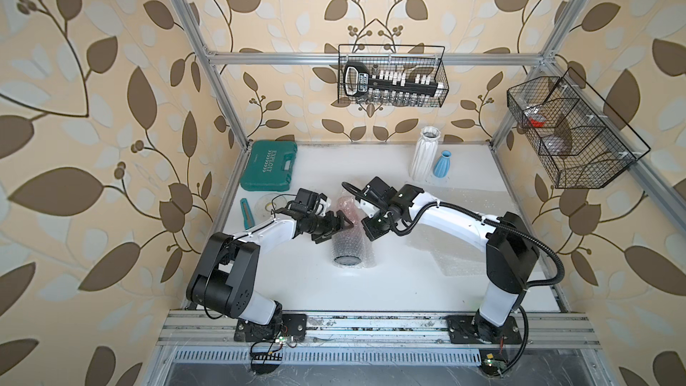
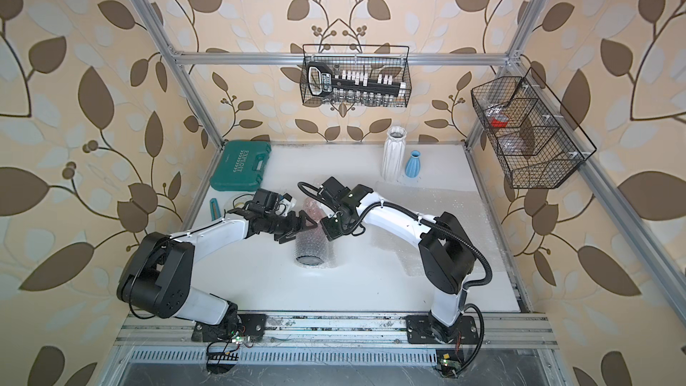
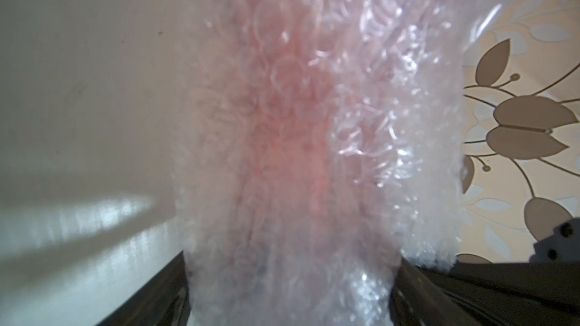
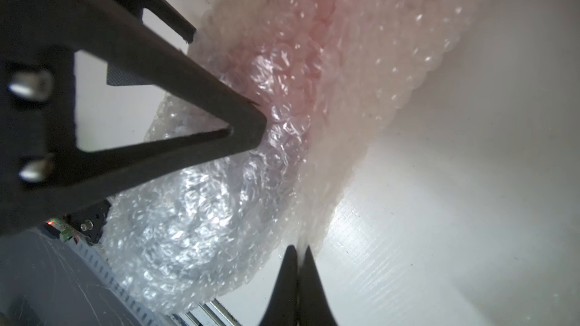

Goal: Unwrap the vase from the bubble wrap
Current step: Unwrap the bubble wrap at the center of the board.

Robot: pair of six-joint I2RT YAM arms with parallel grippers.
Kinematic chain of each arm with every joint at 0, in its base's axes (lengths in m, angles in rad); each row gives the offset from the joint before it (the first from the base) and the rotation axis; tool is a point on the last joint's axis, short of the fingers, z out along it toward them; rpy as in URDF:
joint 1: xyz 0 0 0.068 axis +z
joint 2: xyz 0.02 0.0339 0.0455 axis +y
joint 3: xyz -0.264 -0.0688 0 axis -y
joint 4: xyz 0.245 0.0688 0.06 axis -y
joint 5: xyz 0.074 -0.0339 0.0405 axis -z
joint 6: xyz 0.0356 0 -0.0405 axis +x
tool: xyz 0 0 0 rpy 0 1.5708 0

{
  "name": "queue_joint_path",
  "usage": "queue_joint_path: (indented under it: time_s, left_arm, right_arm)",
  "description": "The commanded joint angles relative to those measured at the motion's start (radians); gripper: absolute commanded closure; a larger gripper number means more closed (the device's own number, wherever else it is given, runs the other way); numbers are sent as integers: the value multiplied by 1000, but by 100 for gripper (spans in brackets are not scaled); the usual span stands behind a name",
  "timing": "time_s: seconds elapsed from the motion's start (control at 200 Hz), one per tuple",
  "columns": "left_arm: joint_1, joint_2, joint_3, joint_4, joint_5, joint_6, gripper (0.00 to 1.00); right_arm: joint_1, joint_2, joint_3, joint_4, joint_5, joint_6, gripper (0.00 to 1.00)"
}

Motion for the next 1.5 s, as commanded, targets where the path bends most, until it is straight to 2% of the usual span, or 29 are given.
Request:
queue_joint_path:
  time_s: [0.0,0.14,0.2,0.275,0.405,0.55,0.74,1.01,1.235,1.494]
  left_arm:
    - [2,2,-14,-112,-110,21,10]
    - [1,-4,-4,-118,-64,25,10]
    - [0,-10,1,-124,-51,31,10]
    - [-1,-17,7,-138,-39,39,10]
    - [-2,-29,9,-144,-26,41,10]
    - [-4,-31,12,-147,-21,42,10]
    - [-4,-31,13,-144,-18,42,9]
    - [-4,-27,12,-141,-14,44,9]
    - [-4,-26,12,-139,-9,42,9]
    - [-4,-26,11,-138,-9,44,9]
  right_arm:
    - [0,-46,-26,-48,1,-9,100]
    - [1,-68,-23,-22,72,24,100]
    - [1,-76,-23,-9,109,38,85]
    - [0,-81,-23,8,119,38,81]
    - [8,-83,2,36,129,35,60]
    - [44,-70,49,64,173,12,50]
    - [69,13,164,42,285,21,49]
    - [71,170,337,-15,343,32,54]
    - [71,255,401,-38,350,43,54]
    - [73,321,461,-85,426,54,54]
